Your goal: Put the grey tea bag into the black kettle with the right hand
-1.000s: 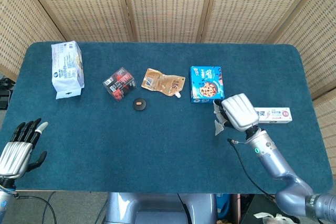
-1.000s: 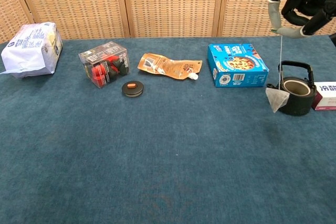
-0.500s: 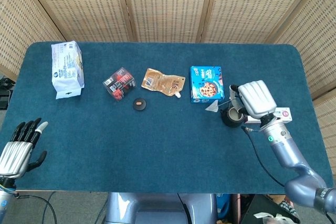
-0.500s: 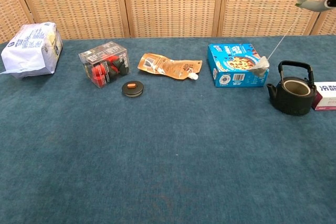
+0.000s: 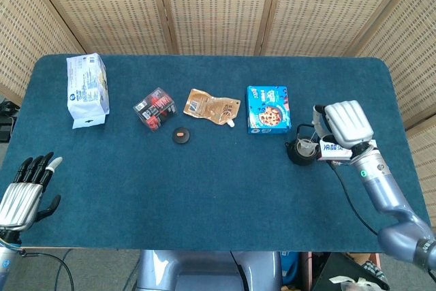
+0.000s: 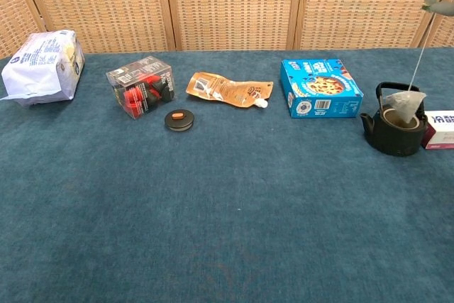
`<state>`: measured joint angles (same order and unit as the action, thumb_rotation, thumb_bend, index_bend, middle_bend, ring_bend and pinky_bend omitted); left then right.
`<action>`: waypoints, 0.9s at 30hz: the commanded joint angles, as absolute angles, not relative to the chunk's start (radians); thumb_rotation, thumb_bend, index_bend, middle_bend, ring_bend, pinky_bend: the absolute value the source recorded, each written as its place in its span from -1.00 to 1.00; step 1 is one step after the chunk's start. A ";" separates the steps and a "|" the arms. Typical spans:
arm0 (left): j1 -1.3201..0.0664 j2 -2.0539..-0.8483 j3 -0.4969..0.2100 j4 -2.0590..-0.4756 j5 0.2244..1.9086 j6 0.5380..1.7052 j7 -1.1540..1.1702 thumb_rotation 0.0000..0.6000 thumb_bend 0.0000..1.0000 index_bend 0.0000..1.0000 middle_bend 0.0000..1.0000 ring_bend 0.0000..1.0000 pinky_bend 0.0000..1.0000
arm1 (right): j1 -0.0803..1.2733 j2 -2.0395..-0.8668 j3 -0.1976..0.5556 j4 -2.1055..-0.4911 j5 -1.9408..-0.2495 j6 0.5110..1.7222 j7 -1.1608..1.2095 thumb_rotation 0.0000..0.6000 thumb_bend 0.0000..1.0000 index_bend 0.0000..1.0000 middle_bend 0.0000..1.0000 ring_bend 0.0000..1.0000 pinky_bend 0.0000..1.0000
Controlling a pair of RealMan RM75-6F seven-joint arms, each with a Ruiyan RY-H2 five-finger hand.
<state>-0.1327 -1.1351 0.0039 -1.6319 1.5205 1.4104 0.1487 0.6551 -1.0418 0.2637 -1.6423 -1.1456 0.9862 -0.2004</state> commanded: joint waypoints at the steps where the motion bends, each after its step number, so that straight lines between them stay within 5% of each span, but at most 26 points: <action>1: -0.130 -1.134 0.005 -1.632 1.518 1.412 0.148 1.00 -0.18 -1.00 -1.00 -1.00 -1.00 | 0.647 -1.057 0.250 -1.599 -1.137 0.976 -0.175 1.00 0.70 0.24 0.76 0.79 0.90; 27: -0.125 -1.134 0.004 -1.626 1.516 1.417 0.143 1.00 -0.18 -1.00 -1.00 -1.00 -1.00 | 0.622 -1.046 0.240 -1.565 -1.154 0.992 -0.121 1.00 0.70 0.24 0.76 0.79 0.90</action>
<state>-0.1256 -1.1338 0.0044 -1.6264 1.5158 1.4165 0.1429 0.6232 -1.0467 0.2405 -1.5656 -1.1551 0.9918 -0.1205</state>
